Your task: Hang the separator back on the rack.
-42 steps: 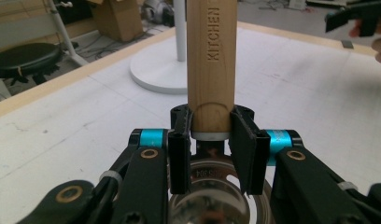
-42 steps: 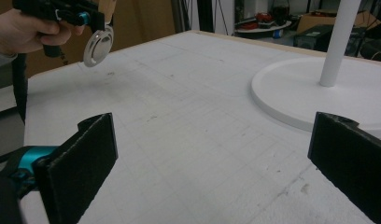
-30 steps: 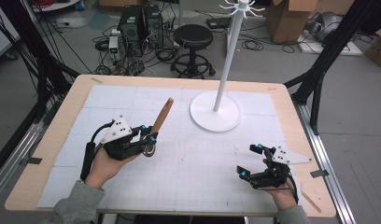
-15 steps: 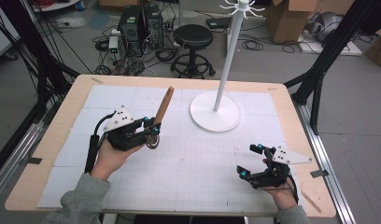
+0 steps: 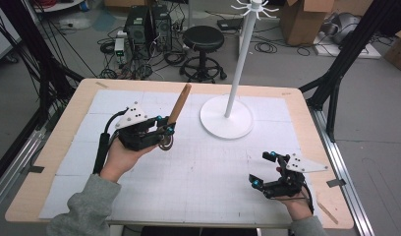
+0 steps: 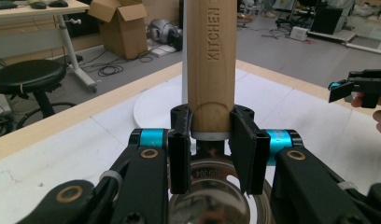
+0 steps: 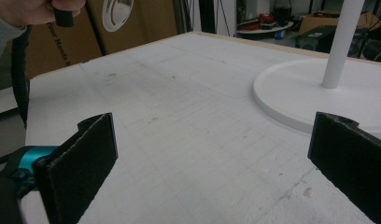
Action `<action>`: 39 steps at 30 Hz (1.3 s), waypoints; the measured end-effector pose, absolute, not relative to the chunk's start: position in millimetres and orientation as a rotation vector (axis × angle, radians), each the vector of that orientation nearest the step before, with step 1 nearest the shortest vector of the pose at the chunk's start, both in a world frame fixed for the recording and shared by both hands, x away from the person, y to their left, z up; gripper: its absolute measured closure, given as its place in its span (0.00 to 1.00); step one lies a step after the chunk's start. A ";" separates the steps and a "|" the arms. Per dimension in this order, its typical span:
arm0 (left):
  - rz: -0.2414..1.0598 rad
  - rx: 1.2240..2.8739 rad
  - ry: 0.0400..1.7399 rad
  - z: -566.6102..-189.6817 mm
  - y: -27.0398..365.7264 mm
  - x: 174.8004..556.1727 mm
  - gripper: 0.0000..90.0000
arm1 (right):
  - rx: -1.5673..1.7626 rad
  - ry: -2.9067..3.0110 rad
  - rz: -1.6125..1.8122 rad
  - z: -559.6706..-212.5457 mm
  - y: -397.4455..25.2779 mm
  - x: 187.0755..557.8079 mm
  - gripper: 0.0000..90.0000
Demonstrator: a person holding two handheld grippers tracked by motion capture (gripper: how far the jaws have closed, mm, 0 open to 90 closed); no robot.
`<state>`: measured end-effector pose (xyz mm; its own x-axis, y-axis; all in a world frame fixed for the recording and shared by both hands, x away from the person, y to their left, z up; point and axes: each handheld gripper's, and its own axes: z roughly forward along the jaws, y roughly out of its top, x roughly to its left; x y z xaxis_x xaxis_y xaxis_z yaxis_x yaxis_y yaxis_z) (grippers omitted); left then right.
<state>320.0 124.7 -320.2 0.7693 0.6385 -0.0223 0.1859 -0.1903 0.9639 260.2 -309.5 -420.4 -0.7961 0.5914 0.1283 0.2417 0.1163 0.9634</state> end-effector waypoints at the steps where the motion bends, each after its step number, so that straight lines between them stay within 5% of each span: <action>1: 0.462 1.744 0.643 -318.9 123.6 320.2 0.77 | 0.819 2.110 1.733 -420.3 -309.5 260.2 0.01; 39: 0.471 1.766 0.567 -274.4 86.2 354.9 0.77 | 0.855 2.069 1.765 -418.9 -317.3 262.9 0.01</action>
<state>354.9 86.2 -274.4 0.8018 0.5972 0.0245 0.1336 -0.2190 0.9665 262.9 -317.3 -418.9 -0.7819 0.6038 0.1551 0.2485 0.0737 0.9658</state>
